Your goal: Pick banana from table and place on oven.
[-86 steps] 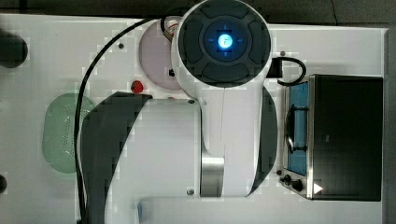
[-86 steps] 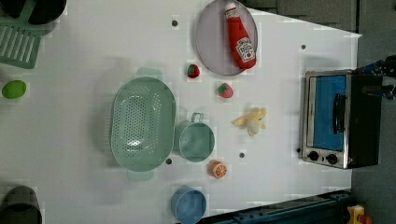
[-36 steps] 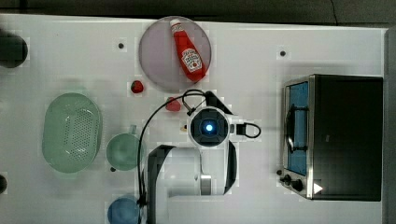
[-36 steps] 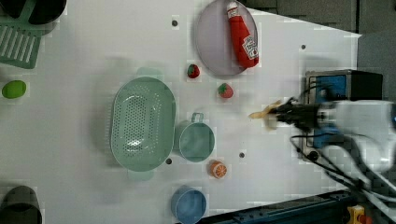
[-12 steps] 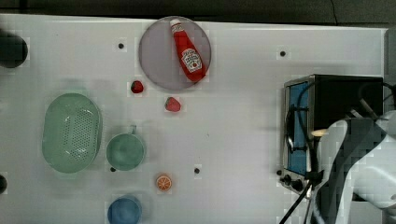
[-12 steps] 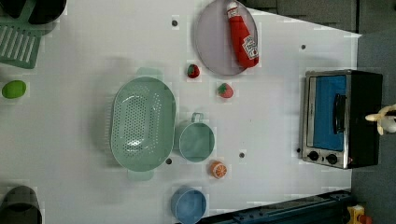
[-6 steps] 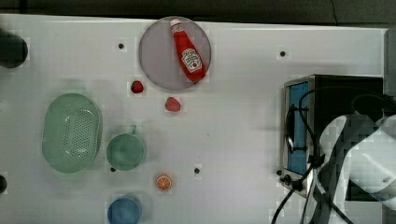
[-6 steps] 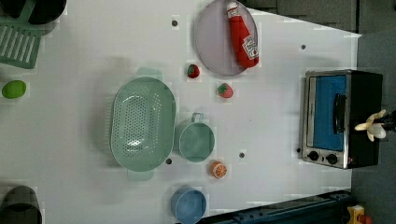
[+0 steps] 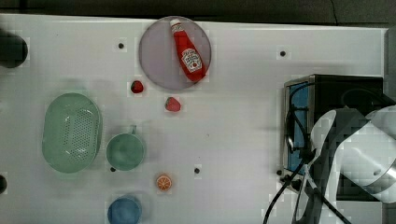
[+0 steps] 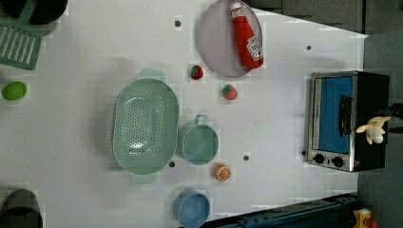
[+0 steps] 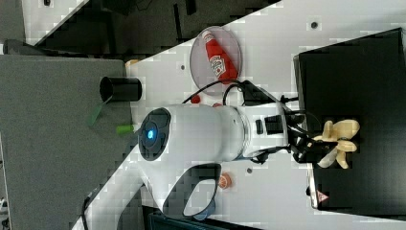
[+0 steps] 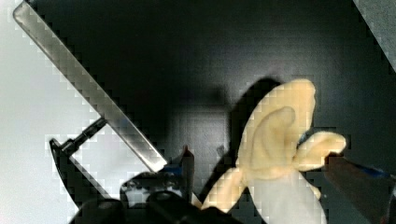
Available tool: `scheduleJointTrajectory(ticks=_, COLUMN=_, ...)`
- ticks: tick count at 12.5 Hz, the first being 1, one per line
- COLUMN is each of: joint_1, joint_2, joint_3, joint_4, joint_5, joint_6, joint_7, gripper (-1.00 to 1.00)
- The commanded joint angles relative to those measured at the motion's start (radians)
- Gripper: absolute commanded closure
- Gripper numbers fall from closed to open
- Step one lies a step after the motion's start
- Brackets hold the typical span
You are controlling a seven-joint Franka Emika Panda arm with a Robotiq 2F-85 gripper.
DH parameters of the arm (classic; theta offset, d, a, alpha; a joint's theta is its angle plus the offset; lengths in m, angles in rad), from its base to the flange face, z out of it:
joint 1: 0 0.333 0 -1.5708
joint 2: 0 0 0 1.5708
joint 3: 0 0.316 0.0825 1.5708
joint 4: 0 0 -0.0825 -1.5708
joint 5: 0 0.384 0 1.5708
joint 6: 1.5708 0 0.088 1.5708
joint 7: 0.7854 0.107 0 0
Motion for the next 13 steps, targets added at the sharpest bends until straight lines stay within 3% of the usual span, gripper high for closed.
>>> scheduleJointTrajectory(ticks=1, joint_1=0.009, joint_2=-0.067, joint_3=-0.024, joint_4=0.088, joint_5=0.022, joint_6=-0.008, joint_7=-0.062, gripper=-1.0)
scheduleJointTrajectory(ticks=6, joint_1=0.07, joint_2=-0.224, joint_3=0.048, joint_4=0.187, joint_5=0.021, joint_6=-0.221, joint_7=-0.018, gripper=-1.0)
scheduleJointTrajectory(ticks=9, joint_1=0.104, joint_2=-0.312, joint_3=0.179, joint_4=0.18, joint_5=0.013, joint_6=-0.415, joint_7=0.24, gripper=-1.0)
scheduleJointTrajectory(ticks=10, joint_1=0.116, joint_2=-0.362, joint_3=0.353, joint_4=0.177, joint_5=0.011, joint_6=-0.525, joint_7=0.596, gripper=-1.0)
scheduleJointTrajectory(ticks=13, joint_1=0.115, joint_2=-0.39, joint_3=0.467, joint_4=0.175, joint_5=0.004, joint_6=-0.526, joint_7=0.74, gripper=-1.0)
